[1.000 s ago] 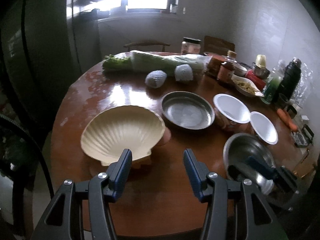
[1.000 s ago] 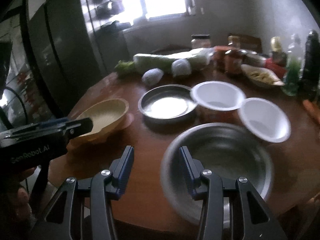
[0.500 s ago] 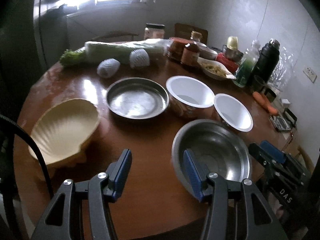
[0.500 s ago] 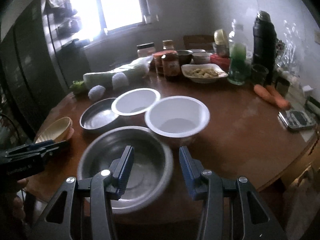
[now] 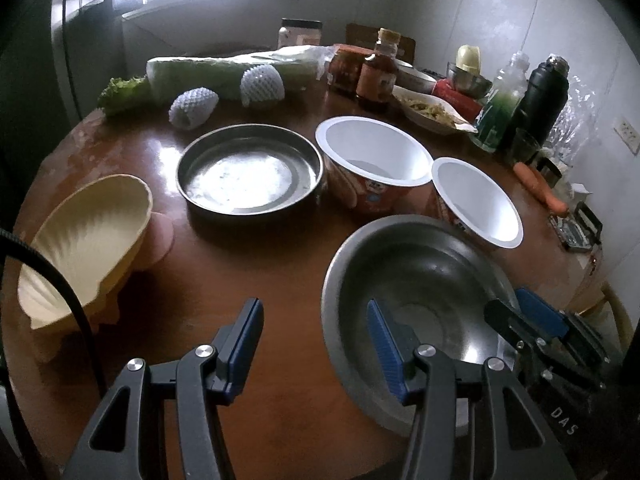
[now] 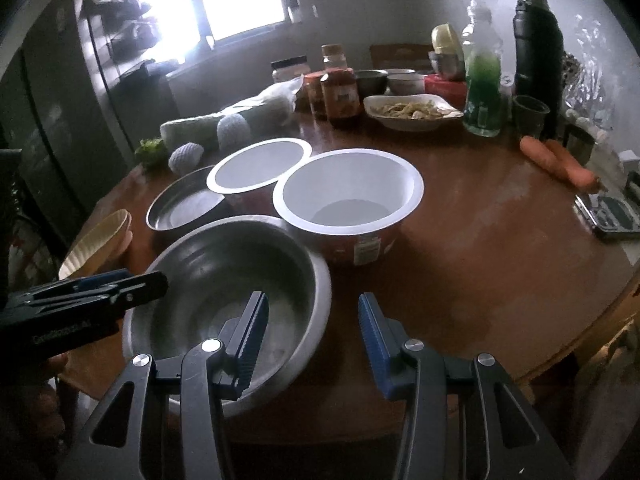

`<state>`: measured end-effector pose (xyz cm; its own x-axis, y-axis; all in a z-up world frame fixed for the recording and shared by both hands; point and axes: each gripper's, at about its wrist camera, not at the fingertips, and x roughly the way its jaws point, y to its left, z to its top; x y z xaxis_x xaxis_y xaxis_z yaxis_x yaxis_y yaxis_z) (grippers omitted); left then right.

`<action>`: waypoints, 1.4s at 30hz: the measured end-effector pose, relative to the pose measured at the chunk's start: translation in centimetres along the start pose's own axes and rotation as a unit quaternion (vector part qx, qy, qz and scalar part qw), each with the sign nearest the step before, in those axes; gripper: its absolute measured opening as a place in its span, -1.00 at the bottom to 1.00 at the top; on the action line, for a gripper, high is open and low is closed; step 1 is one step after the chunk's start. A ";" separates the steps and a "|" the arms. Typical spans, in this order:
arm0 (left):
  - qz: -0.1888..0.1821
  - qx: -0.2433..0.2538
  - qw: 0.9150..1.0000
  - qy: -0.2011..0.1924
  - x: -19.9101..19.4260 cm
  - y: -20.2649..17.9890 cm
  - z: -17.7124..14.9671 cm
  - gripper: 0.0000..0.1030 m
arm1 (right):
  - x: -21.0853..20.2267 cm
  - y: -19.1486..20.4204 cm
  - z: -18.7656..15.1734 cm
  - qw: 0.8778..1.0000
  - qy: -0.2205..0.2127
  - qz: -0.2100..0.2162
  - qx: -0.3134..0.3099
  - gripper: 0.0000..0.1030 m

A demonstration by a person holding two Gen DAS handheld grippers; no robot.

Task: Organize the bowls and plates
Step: 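Grip the rim of the large steel bowl with the left tool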

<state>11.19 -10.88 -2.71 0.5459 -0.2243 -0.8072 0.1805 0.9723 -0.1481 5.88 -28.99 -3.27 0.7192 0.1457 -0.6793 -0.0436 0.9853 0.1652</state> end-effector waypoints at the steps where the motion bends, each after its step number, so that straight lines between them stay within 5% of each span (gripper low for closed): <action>1: -0.002 -0.001 1.000 0.001 0.2 0.0 0.0 0.04 | 0.1 0.0 0.0 1.000 0.000 -0.001 -0.004 -0.07; 12: -0.034 -0.003 0.999 0.016 1.3 -0.5 -0.5 -0.11 | 0.6 1.5 -0.6 0.999 0.003 0.014 -0.043 -0.38; 42: -0.018 0.034 0.999 0.018 1.0 -2.9 -1.7 -0.12 | 0.3 0.8 -0.6 0.999 0.012 0.005 -0.044 -0.38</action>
<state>9.82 -13.81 -4.06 0.5086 -0.2555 -0.8222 0.2552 0.9568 -0.1395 5.63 -28.07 -3.72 0.7020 0.1574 -0.6946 -0.1131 0.9875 0.1094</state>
